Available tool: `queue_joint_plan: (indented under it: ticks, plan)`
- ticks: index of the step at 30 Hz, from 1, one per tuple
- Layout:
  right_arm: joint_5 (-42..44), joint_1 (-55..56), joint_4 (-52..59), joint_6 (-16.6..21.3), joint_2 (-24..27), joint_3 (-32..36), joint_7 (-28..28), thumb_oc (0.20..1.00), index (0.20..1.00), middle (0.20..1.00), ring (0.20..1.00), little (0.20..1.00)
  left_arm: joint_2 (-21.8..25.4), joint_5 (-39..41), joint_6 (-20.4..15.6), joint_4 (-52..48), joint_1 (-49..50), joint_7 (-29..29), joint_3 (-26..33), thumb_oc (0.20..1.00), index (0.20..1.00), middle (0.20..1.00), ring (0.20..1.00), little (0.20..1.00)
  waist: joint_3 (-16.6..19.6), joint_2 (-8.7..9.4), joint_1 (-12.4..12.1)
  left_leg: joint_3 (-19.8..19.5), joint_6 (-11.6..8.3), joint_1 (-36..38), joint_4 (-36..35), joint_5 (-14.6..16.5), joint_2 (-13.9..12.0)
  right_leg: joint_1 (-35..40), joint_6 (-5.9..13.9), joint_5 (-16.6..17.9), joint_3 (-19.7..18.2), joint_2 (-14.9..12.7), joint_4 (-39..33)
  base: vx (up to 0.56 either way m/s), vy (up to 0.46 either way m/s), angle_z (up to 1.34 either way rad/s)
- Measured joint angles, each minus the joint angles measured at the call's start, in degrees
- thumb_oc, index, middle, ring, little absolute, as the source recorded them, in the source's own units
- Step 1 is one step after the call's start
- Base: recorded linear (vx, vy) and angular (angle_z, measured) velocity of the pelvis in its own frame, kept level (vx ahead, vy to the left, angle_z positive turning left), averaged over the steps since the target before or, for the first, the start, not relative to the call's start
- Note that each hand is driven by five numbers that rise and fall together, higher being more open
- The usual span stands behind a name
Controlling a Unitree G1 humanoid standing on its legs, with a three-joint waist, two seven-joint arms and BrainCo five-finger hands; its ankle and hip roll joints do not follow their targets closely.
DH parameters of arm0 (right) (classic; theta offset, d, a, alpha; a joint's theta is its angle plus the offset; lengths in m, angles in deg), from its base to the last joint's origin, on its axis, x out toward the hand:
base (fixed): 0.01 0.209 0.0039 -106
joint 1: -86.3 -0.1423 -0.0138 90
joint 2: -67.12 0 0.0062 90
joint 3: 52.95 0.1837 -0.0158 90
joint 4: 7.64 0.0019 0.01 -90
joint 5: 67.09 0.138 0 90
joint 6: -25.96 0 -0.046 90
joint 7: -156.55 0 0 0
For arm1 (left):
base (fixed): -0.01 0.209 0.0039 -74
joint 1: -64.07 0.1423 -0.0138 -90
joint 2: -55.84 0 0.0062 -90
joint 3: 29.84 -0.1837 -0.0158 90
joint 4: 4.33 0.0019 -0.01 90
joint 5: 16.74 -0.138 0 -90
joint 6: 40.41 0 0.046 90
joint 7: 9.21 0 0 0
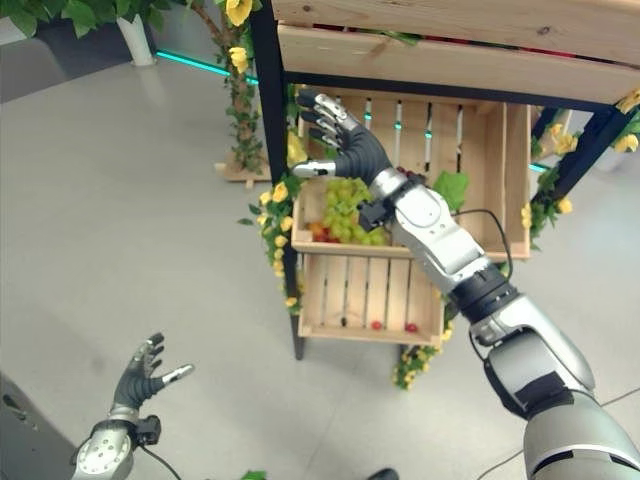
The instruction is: Pick up the fruits from the basket on one side to the basket on the other side
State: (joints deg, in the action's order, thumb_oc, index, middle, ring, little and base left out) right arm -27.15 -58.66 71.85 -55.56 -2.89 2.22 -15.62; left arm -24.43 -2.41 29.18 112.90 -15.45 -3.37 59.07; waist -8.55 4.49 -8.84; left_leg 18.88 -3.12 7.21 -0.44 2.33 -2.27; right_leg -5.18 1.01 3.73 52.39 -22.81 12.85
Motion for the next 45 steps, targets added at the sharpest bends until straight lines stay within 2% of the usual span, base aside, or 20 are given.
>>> queue_joint_plan:
  ticks: [15,20,24,27,29,31,39,41,45]
  plan:
    - [2.4,0.8,10.6,0.0,3.5,-4.3,6.3,1.000,1.000,1.000,1.000,1.000,-0.6,-0.5,-0.1,-0.1,0.3,0.4,1.5,1.000,1.000,1.000,1.000,1.000,-0.1,-0.10,0.0,-0.2,0.04,-0.1,0.0,0.0,0.2,-0.1,0.41,-0.3,0.1,-0.5,0.8,0.00,0.000,0.00]
    - [3.6,6.7,17.4,0.0,7.5,-4.1,8.6,1.000,1.000,1.000,1.000,1.000,-0.9,-2.1,-0.2,-0.3,0.6,0.5,2.9,1.000,1.000,1.000,1.000,1.000,-0.8,0.34,0.0,-0.3,0.04,-0.3,0.0,0.0,0.2,-0.1,0.41,-0.3,0.2,-0.5,1.0,0.00,0.000,0.00]
    - [4.1,11.7,21.3,-0.1,8.4,-3.9,10.7,1.000,1.000,1.000,1.000,1.000,-1.0,-2.4,-0.2,-0.4,0.9,0.5,2.9,1.000,1.000,1.000,1.000,1.000,-1.3,0.53,0.0,-0.8,0.06,-0.8,0.2,0.0,0.2,-0.3,0.40,-0.3,0.2,-0.6,1.1,0.00,0.014,0.05]
    - [4.2,15.0,22.0,-0.2,8.3,-4.0,11.9,1.000,1.000,1.000,1.000,1.000,-1.0,-2.4,-0.4,-0.8,1.3,0.7,3.0,1.000,1.000,1.000,1.000,1.000,-1.5,0.52,0.0,-1.3,0.06,-1.0,0.2,0.0,0.2,-0.1,0.41,-0.3,0.2,-0.6,1.2,-0.01,0.016,0.09]
    - [4.0,19.9,21.0,-0.4,5.3,-2.2,12.3,1.000,1.000,1.000,1.000,1.000,-1.0,-2.5,-0.6,-0.8,1.3,0.9,2.9,1.000,1.000,1.000,1.000,1.000,-1.9,0.85,-0.2,-2.1,0.07,-1.5,0.3,-0.1,0.1,0.1,0.40,-0.3,0.1,-0.7,1.4,0.00,0.037,0.17]
    - [3.2,21.5,20.7,-0.9,5.0,-2.6,12.5,1.000,1.000,1.000,1.000,1.000,-1.0,-2.6,-0.7,-0.8,1.1,0.9,3.0,1.000,1.000,1.000,1.000,1.000,-2.5,1.02,-0.2,-2.7,0.12,-2.1,0.7,-0.1,0.3,0.0,0.37,-0.2,0.1,-0.9,1.4,0.02,0.071,0.22]
    - [-7.2,27.8,13.4,-0.8,1.9,-2.8,12.8,1.000,1.000,1.000,1.000,1.000,-0.5,-4.7,-1.4,-0.1,0.5,2.0,5.3,1.000,1.000,1.000,1.000,1.000,-3.6,1.05,-0.9,-3.9,0.43,-1.9,1.0,0.0,0.6,1.5,0.45,-0.3,0.1,-1.7,2.2,0.01,0.048,0.15]
    - [-10.7,32.7,4.0,-0.3,-2.8,-1.2,12.3,1.000,1.000,1.000,1.000,1.000,-0.5,-4.8,-1.5,1.9,-0.1,2.1,5.3,1.000,1.000,1.000,1.000,1.000,-3.7,1.03,-1.1,-4.0,0.44,-1.6,1.0,0.0,0.6,1.9,0.76,-0.5,0.1,-1.8,2.2,-0.01,0.056,0.08]
    - [-25.7,38.6,-22.9,-0.9,-10.5,-1.7,9.7,1.000,1.000,1.000,1.000,1.000,-0.5,-4.9,-1.5,10.0,-1.9,2.1,5.1,1.000,1.000,1.000,1.000,1.000,-4.2,0.31,-0.7,-3.7,0.57,-1.0,0.9,0.1,0.7,2.2,0.84,-0.6,0.0,-2.1,2.4,-0.01,0.039,-0.03]
